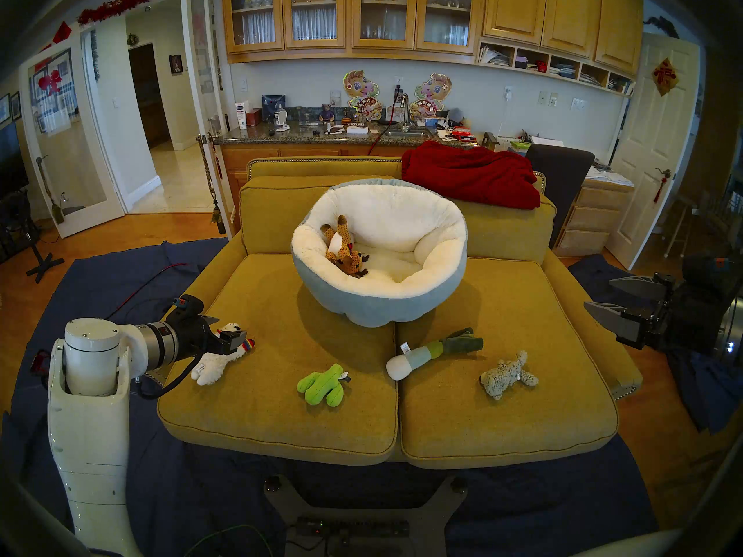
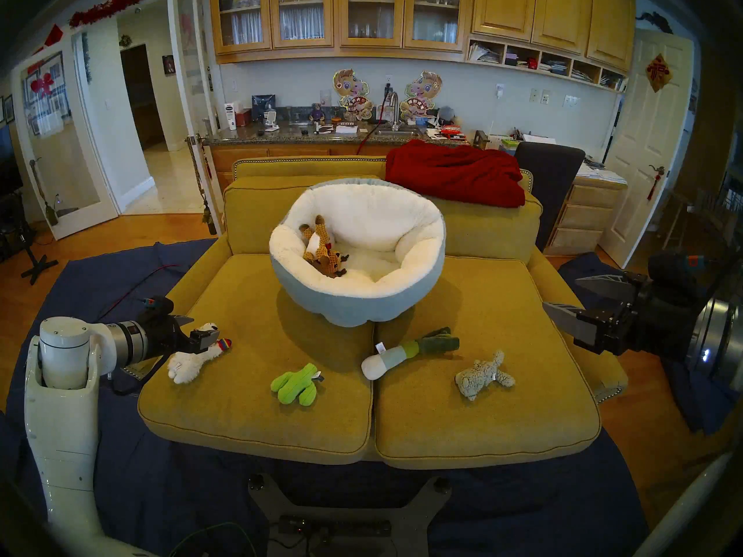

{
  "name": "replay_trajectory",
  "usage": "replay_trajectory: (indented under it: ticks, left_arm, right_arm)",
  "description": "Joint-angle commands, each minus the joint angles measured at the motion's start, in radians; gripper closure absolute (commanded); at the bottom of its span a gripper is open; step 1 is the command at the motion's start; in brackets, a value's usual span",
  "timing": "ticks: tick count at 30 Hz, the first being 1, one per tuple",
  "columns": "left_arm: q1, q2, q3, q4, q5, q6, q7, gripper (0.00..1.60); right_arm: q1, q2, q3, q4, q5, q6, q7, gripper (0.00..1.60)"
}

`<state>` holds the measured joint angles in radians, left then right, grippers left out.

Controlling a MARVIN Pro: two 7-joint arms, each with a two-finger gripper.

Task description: Put toys into dog bed

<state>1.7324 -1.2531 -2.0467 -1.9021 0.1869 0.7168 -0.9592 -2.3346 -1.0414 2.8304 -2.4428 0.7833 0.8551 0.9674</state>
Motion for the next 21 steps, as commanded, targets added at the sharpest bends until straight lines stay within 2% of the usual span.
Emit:
replay_trajectory:
  ticks: [1,12,21]
  left_arm:
    - [-0.022,0.021,-0.008,-0.012,0.013,-0.039,0.017,0.0]
    - [-0.038,0.023,-0.001,0.055,0.023,-0.052,0.025,0.0]
    - [-0.075,0.042,0.006,0.149,0.03,-0.081,0.048,0.0]
  right_arm:
    - [0.002,0.004,0.012,0.0,-0.001,0.0,0.001,0.0]
    - [0.002,0.004,0.012,0.0,-0.001,0.0,0.001,0.0]
    - [0.002,0.004,0.012,0.0,-0.001,0.0,0.0,0.0]
